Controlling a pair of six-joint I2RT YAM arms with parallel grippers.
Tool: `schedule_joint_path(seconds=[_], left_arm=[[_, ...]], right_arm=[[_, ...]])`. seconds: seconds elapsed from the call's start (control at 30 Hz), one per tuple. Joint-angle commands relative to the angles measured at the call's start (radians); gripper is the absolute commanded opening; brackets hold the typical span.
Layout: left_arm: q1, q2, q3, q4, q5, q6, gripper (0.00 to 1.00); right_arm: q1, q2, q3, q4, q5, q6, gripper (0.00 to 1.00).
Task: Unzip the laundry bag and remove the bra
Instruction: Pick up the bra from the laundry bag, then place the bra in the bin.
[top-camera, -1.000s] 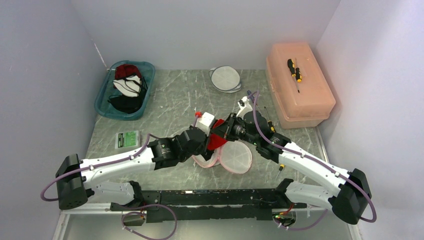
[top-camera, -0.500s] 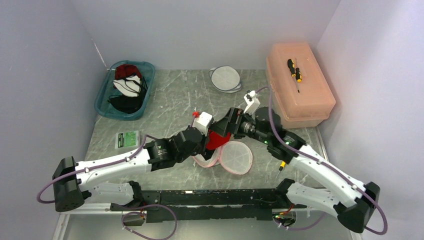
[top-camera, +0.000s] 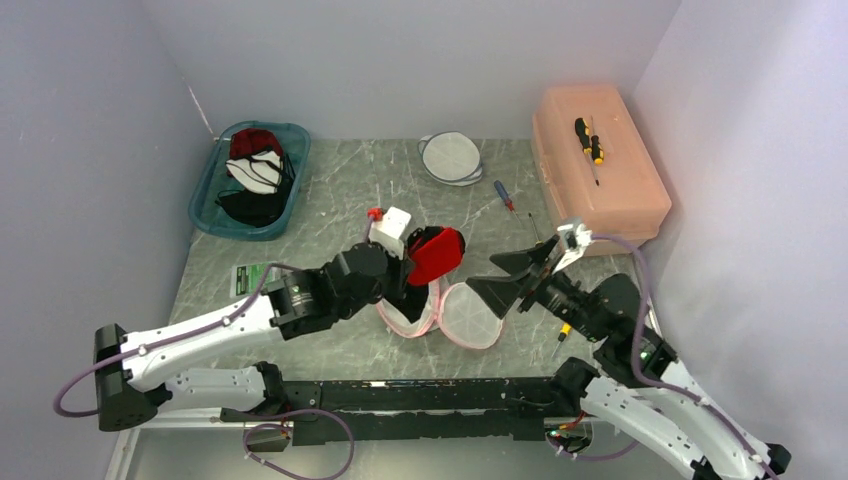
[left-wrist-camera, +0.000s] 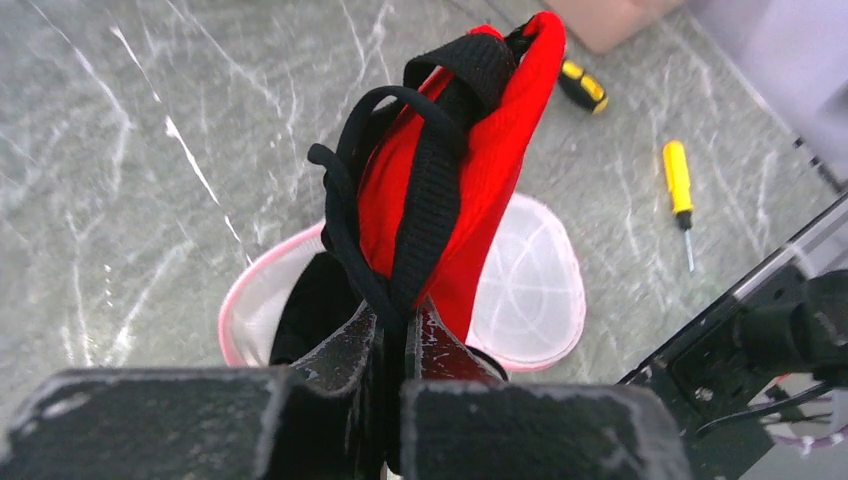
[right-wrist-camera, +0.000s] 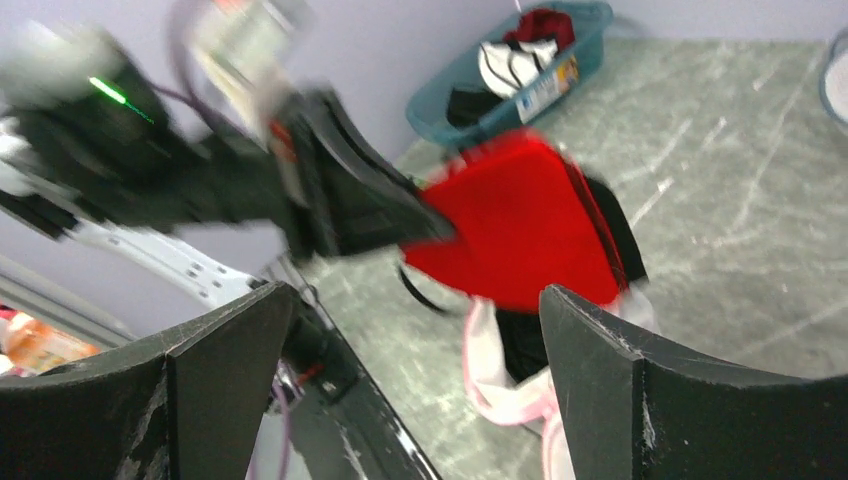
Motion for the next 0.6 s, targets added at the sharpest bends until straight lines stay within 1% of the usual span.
schedule_joint_path(seconds=[0.0,0.03,0.1,0.13,0.17,0.2,0.23,0.33,0.37,0.43,0.47,0.57], left_arm=[[0.001,-0.053,0.182,-0.103,-0.112,0.055,0.03],[0.004,-0.056,0.216,-0.124,-0.157,0.085,0.03],[0.024,-0.056,0.283,-0.157,-0.198,0.128,0.03],[0.052,-0.052,0.314,-0.172,-0.196,0.144,0.03],[0.113,-0.044,0.343,-0.185,-0.172,0.152,0.03],[0.183,-0.035,0.363,-0.192,-0.116,0.154,0.03],[0.284,-0.026,0.375,-0.195,-0.038,0.138,0.03],[0.62,0.024,0.404,-0.196,0.284,0.031,0.03],[0.709,0.049,0.417,-0.192,0.374,-0.006,0.03],[0.877,0.11,0.424,-0.156,0.512,-0.091,0.03],[0.947,0.131,0.423,-0.135,0.576,-0.134,0.03],[1.142,0.168,0.398,-0.054,0.639,-0.277,0.03]], right_arm=[[0.002,-0.056,-0.141,0.093,0.021,-0.056,0.98],[0.002,-0.059,-0.159,0.097,0.006,-0.062,0.97],[0.002,-0.061,-0.194,0.106,-0.01,-0.064,0.97],[0.002,-0.063,-0.212,0.115,-0.007,-0.06,0.97],[0.002,-0.066,-0.234,0.132,0.004,-0.045,0.97],[0.002,-0.07,-0.26,0.161,0.004,-0.026,0.97],[0.002,-0.071,-0.292,0.2,-0.018,-0.011,0.97],[0.002,-0.052,-0.36,0.308,-0.091,0.042,0.98],[0.001,-0.03,-0.364,0.308,-0.103,0.051,0.98],[0.002,0.014,-0.361,0.288,-0.123,0.059,0.98],[0.002,0.034,-0.358,0.278,-0.134,0.056,0.98],[0.002,0.06,-0.377,0.294,-0.172,0.068,0.97]])
